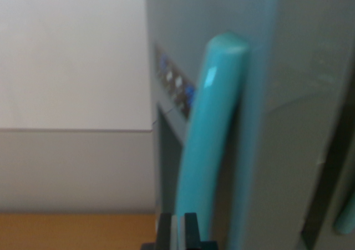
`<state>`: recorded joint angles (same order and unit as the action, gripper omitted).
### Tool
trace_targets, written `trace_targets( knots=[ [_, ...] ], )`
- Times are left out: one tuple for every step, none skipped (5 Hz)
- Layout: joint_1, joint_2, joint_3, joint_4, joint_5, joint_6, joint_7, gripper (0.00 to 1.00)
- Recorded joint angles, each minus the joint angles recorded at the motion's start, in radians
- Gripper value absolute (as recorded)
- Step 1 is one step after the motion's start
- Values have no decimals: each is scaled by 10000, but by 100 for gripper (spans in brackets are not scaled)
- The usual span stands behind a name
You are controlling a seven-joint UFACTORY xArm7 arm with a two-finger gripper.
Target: Close fridge door
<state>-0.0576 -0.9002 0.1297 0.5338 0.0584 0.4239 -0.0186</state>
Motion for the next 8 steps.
trace_targets(
  knots=[
    [0, 0, 0, 0, 0, 0, 0, 100],
    [0, 447, 67, 209, 0, -2, 0, 100],
    [0, 447, 67, 209, 0, -2, 0, 100],
    [0, 920, 71, 529, 0, -4, 0, 100],
    [0, 920, 71, 529, 0, -4, 0, 100],
    [0, 1367, 67, 834, 0, -5, 0, 100],
    [0, 1367, 67, 834, 0, -5, 0, 100],
    [0, 1858, -27, 1140, 0, -8, 0, 100]
  ],
)
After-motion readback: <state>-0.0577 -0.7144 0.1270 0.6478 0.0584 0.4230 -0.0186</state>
